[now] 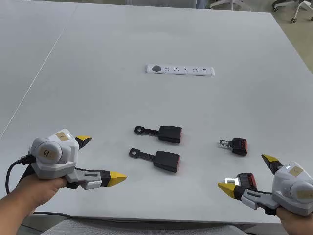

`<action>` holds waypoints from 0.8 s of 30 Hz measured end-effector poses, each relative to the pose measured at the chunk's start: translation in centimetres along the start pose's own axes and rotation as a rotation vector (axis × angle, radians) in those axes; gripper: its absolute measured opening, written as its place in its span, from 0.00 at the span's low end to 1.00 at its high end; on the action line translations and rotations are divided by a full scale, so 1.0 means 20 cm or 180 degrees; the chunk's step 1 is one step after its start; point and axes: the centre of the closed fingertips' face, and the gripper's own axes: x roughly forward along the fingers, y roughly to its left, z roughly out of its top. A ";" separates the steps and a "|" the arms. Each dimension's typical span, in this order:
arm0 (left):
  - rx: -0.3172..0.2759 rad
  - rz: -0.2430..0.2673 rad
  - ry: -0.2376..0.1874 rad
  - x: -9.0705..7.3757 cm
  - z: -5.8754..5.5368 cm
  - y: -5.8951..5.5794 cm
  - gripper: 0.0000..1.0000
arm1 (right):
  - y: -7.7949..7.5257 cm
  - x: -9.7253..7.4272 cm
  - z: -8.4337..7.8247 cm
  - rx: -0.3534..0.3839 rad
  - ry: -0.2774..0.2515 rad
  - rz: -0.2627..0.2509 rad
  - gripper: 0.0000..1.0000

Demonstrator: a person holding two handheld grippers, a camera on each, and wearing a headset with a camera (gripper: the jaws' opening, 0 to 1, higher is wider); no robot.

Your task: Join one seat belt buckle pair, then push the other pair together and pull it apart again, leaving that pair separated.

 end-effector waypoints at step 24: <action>-0.0012 0.0003 -0.0005 0.00 0.00 0.01 1.00 | 0.00 0.01 0.01 -0.0006 0.0011 0.0008 0.99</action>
